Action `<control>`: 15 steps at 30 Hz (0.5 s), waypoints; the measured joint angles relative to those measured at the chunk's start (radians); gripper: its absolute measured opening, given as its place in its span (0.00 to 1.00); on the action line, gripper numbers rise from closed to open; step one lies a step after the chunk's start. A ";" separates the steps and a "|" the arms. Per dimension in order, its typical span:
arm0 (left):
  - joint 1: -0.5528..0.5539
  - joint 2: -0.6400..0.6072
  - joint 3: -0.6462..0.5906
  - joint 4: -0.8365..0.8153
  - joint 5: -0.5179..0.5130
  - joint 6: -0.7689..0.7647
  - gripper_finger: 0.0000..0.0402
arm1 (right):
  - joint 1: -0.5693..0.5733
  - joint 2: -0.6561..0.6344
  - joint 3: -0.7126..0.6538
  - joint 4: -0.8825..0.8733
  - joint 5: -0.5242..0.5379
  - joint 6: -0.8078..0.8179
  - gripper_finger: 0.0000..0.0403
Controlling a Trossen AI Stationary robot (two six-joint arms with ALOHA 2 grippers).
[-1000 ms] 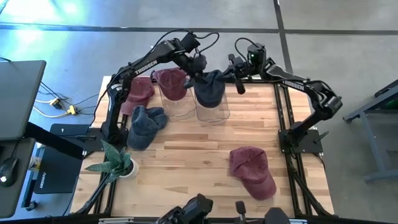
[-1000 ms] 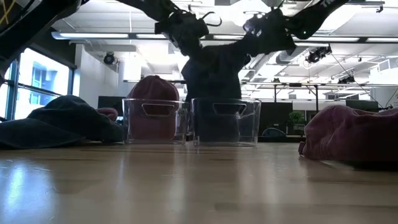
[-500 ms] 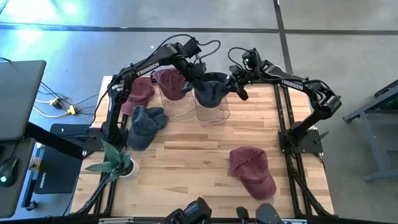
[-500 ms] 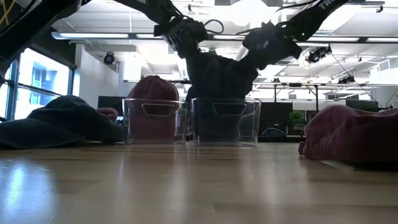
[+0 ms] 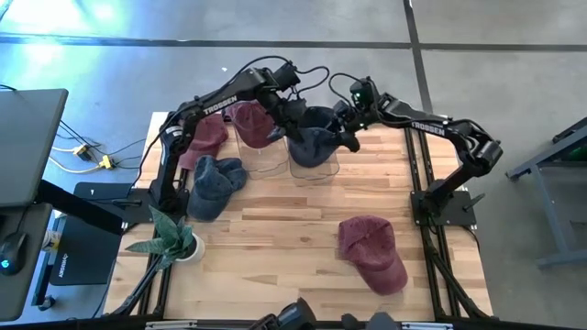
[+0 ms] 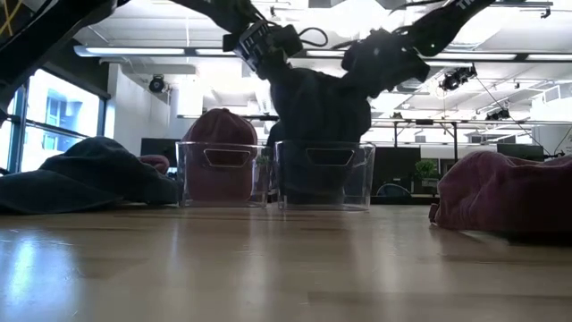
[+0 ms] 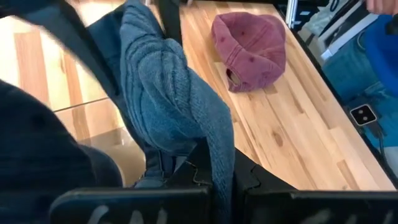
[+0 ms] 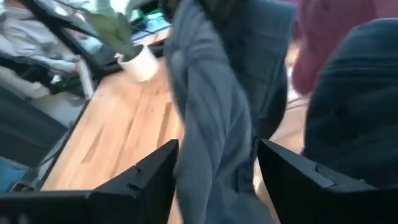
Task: Pick & Place hat
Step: Put the right blue cap into the right bin
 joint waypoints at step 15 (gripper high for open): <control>-0.030 0.000 0.000 -0.011 -0.025 -0.130 0.04 | 0.070 0.000 0.000 0.033 -0.272 0.189 0.03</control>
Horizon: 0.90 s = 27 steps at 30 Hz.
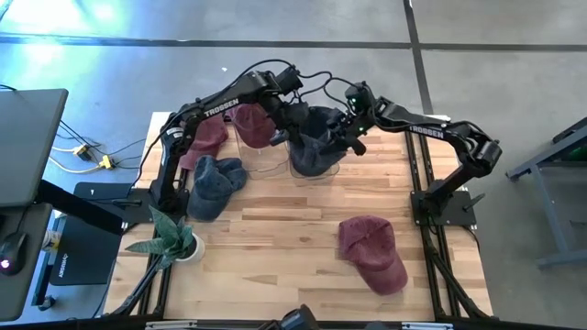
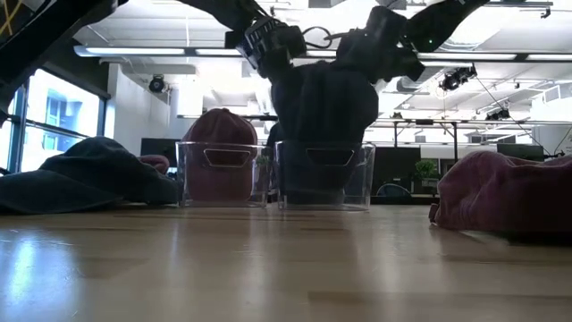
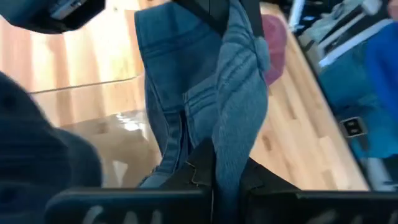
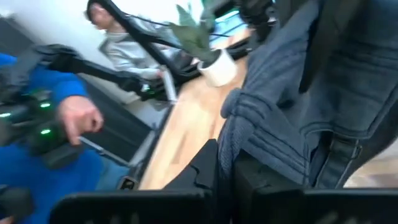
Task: Pick & Place hat
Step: Put the right blue cap into the right bin
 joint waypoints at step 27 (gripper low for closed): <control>-0.153 0.000 0.001 0.022 -0.026 -0.008 0.50 | 0.012 0.000 0.000 -0.187 0.027 -0.113 0.05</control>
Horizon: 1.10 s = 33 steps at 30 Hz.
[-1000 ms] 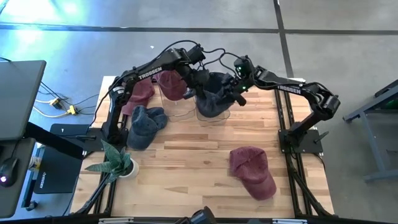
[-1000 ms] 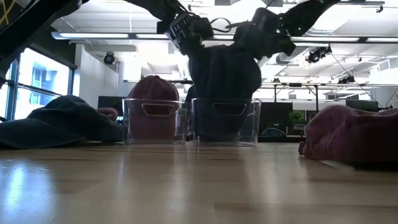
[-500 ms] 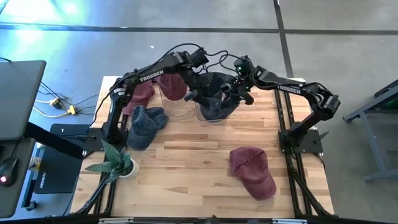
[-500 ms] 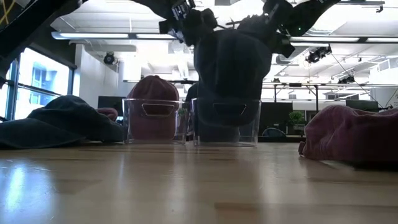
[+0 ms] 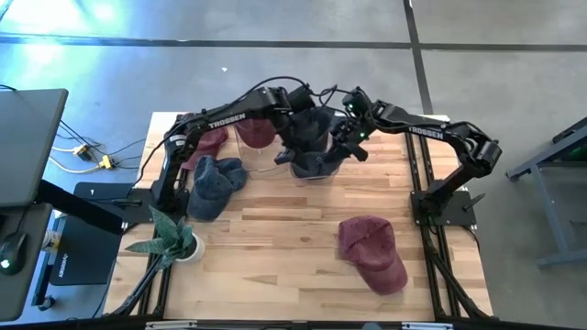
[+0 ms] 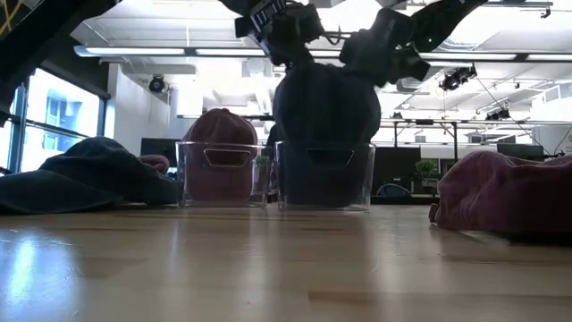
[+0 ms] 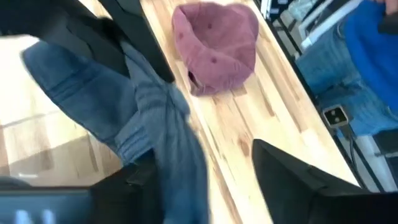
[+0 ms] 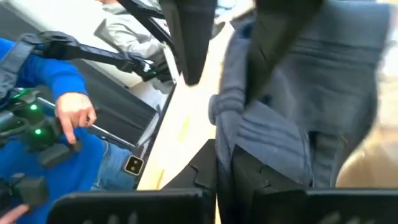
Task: Pick & Place hat
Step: Put the right blue cap into the right bin
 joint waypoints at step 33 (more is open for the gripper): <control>-0.002 0.001 -0.165 0.001 0.266 -0.019 0.53 | 0.181 -0.077 0.000 -0.224 0.172 -0.225 0.33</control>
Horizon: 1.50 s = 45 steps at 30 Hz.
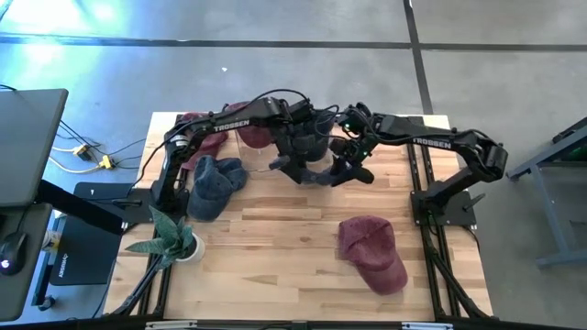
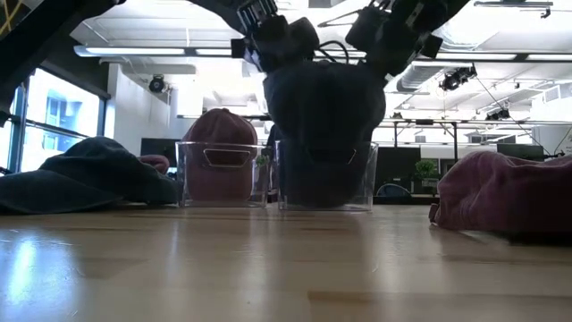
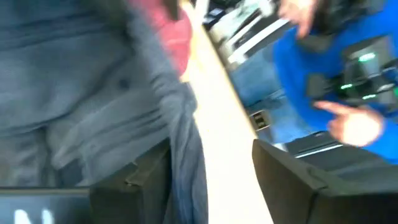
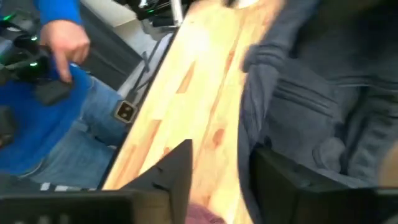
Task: Pick & Place hat
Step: Put the right blue cap into the right bin
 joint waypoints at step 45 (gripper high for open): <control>0.014 -0.001 0.076 0.068 -0.201 -0.045 0.67 | -0.006 -0.101 0.000 -0.091 0.259 -0.027 0.45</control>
